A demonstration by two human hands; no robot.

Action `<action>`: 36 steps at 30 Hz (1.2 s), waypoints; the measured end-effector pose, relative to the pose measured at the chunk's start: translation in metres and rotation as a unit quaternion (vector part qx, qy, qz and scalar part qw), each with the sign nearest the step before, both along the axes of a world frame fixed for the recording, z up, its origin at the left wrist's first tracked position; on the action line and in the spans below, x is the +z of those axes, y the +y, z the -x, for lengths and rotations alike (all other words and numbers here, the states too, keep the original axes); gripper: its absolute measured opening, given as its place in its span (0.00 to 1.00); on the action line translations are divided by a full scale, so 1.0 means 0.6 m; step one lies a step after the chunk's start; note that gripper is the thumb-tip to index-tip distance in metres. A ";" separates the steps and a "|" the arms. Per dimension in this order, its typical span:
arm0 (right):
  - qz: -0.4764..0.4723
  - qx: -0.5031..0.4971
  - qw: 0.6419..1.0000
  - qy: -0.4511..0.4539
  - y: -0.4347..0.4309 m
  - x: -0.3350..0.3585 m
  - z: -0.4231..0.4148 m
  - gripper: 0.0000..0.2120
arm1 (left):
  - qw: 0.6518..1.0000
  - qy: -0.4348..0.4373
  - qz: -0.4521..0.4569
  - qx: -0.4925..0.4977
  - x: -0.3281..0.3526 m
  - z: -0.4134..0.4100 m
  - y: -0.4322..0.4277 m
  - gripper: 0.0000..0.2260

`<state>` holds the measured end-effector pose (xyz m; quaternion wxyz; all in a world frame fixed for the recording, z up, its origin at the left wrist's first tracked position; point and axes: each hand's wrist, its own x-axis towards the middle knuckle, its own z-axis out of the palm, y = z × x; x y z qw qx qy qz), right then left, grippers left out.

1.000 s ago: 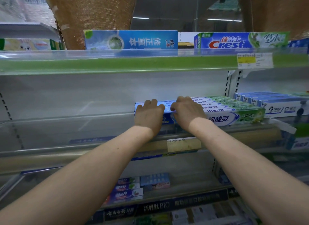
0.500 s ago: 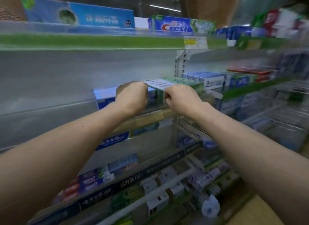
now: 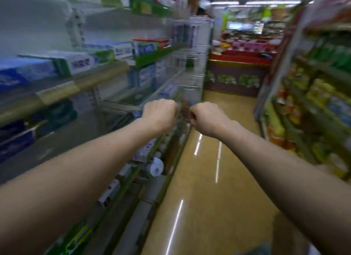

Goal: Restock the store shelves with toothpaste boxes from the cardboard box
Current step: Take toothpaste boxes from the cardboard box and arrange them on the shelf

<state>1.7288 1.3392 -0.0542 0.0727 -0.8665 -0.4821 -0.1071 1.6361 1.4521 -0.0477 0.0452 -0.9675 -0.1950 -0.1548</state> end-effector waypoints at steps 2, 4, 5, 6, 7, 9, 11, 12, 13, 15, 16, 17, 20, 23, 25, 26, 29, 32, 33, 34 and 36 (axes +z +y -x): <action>0.008 -0.039 0.999 0.011 -0.071 -0.019 0.000 0.09 | 0.999 0.014 -0.002 -0.047 -0.019 -0.026 -0.063 0.06; 0.010 -0.086 0.996 0.019 -0.136 -0.037 -0.003 0.08 | 0.996 0.026 -0.002 -0.082 -0.036 -0.053 -0.120 0.04; 0.010 -0.119 0.992 0.029 -0.182 -0.047 -0.007 0.08 | 0.994 0.036 -0.004 -0.103 -0.046 -0.072 -0.160 0.04; 0.011 -0.137 0.990 0.035 -0.204 -0.056 -0.010 0.07 | 0.993 0.036 -0.006 -0.114 -0.054 -0.081 -0.178 0.04; 0.010 -0.165 0.985 0.041 -0.242 -0.066 -0.015 0.07 | 0.990 0.042 -0.007 -0.133 -0.064 -0.095 -0.212 0.04; 0.011 -0.206 0.977 0.048 -0.310 -0.084 -0.029 0.07 | 0.984 0.057 -0.010 -0.170 -0.084 -0.123 -0.277 0.05; 0.009 -0.242 0.968 0.064 -0.379 -0.107 -0.044 0.07 | 0.974 0.079 -0.020 -0.209 -0.109 -0.150 -0.345 0.05; 0.012 -0.255 0.964 0.071 -0.407 -0.117 -0.052 0.07 | 0.969 0.089 -0.020 -0.229 -0.119 -0.162 -0.375 0.04; 0.012 -0.277 0.956 0.091 -0.452 -0.136 -0.058 0.08 | 0.962 0.112 -0.020 -0.250 -0.138 -0.178 -0.421 0.05; 0.011 -0.295 0.948 0.115 -0.499 -0.163 -0.062 0.08 | 0.953 0.131 -0.018 -0.272 -0.163 -0.192 -0.466 0.06; 0.013 -0.308 0.943 0.127 -0.534 -0.181 -0.067 0.09 | 0.946 0.144 -0.018 -0.289 -0.181 -0.204 -0.499 0.07; 0.016 -0.319 0.937 0.140 -0.566 -0.199 -0.070 0.09 | 0.938 0.156 -0.019 -0.308 -0.199 -0.212 -0.532 0.07; 0.022 -0.358 0.913 0.194 -0.658 -0.268 -0.083 0.08 | 0.915 0.207 -0.013 -0.345 -0.263 -0.235 -0.622 0.07; 0.021 -0.379 0.893 0.242 -0.723 -0.329 -0.090 0.08 | 0.900 0.250 0.001 -0.358 -0.325 -0.255 -0.688 0.07; 0.025 -0.389 0.880 0.271 -0.758 -0.366 -0.095 0.09 | 0.888 0.279 0.008 -0.365 -0.364 -0.269 -0.725 0.07; 0.028 -0.396 0.873 0.283 -0.775 -0.388 -0.097 0.09 | 0.882 0.296 0.011 -0.367 -0.386 -0.276 -0.744 0.06; 0.029 -0.407 0.856 0.317 -0.806 -0.441 -0.096 0.08 | 0.863 0.343 0.002 -0.371 -0.437 -0.286 -0.779 0.02; 0.030 -0.418 0.835 0.356 -0.830 -0.505 -0.090 0.08 | 0.834 0.379 -0.031 -0.400 -0.493 -0.294 -0.803 0.03; 0.034 -0.422 0.827 0.371 -0.838 -0.523 -0.085 0.09 | 0.822 0.394 -0.037 -0.410 -0.510 -0.294 -0.810 0.05; 0.041 -0.426 0.817 0.386 -0.847 -0.538 -0.081 0.09 | 0.811 0.405 -0.039 -0.420 -0.527 -0.292 -0.817 0.06; 0.059 -0.434 0.800 0.410 -0.868 -0.564 -0.067 0.10 | 0.794 0.424 -0.034 -0.434 -0.566 -0.284 -0.832 0.08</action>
